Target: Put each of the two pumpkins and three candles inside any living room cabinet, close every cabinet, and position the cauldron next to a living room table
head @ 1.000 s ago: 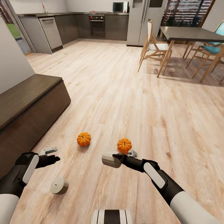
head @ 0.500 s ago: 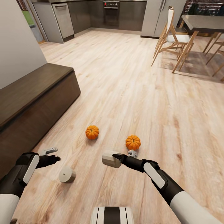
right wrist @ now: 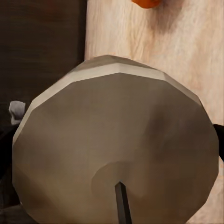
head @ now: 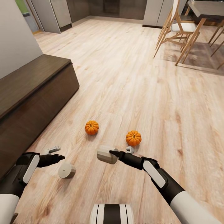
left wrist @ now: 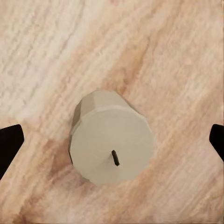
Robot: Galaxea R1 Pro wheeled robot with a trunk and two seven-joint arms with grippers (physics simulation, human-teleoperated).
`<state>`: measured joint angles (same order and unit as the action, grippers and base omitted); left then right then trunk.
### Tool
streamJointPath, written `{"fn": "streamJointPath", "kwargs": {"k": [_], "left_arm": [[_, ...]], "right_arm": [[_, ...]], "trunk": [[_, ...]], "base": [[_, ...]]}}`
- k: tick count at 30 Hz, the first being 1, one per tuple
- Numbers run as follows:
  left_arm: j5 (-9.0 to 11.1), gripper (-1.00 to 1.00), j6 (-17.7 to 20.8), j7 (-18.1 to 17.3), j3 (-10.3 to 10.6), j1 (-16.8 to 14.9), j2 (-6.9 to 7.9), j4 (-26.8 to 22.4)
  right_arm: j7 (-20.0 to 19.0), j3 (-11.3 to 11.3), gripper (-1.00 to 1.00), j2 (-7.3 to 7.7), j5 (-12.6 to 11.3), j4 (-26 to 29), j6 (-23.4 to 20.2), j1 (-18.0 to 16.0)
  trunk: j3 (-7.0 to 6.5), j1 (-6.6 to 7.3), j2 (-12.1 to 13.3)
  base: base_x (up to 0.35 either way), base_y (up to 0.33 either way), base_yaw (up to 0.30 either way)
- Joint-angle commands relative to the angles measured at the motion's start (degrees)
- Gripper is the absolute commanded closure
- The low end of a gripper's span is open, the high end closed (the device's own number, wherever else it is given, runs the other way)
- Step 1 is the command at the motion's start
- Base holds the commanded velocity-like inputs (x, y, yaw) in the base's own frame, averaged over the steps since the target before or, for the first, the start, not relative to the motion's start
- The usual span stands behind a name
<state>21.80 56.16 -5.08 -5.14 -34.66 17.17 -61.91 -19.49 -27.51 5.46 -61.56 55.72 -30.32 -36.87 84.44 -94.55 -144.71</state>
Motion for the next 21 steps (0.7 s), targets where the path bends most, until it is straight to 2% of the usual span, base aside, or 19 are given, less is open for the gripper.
{"fn": "streamJointPath", "kwargs": {"k": [1, 4, 12, 21], "left_arm": [[-0.58, -1.00, 0.22, -2.04, -0.09, -0.03, 0.11, -0.04], [-0.63, -1.00, 0.17, -3.92, -0.12, -0.03, 0.22, -0.05], [-0.70, -1.00, 0.09, -4.48, -0.13, -0.03, 0.28, -0.05], [-0.70, -1.00, 0.00, -4.50, -0.13, -0.02, 0.26, -0.05]], "right_arm": [[-0.76, -0.09, 1.00, 0.07, 0.19, 0.82, -0.08, 0.09], [-1.77, -0.12, 1.00, 0.07, 0.27, 2.00, -0.15, 0.25], [-2.27, -0.18, 1.00, 0.07, 0.30, 2.45, -0.14, 0.31], [-2.74, -0.34, 1.00, 0.07, 0.30, 4.54, -0.61, 0.31]], "trunk": [[0.27, -0.02, -0.03], [0.93, -0.09, -0.07], [2.70, -0.30, -0.18], [2.70, -0.30, -0.18]], "base": [[0.000, 0.000, 0.000], [0.000, 0.000, 0.000], [0.000, 0.000, 0.000], [0.000, 0.000, 0.000]]}}
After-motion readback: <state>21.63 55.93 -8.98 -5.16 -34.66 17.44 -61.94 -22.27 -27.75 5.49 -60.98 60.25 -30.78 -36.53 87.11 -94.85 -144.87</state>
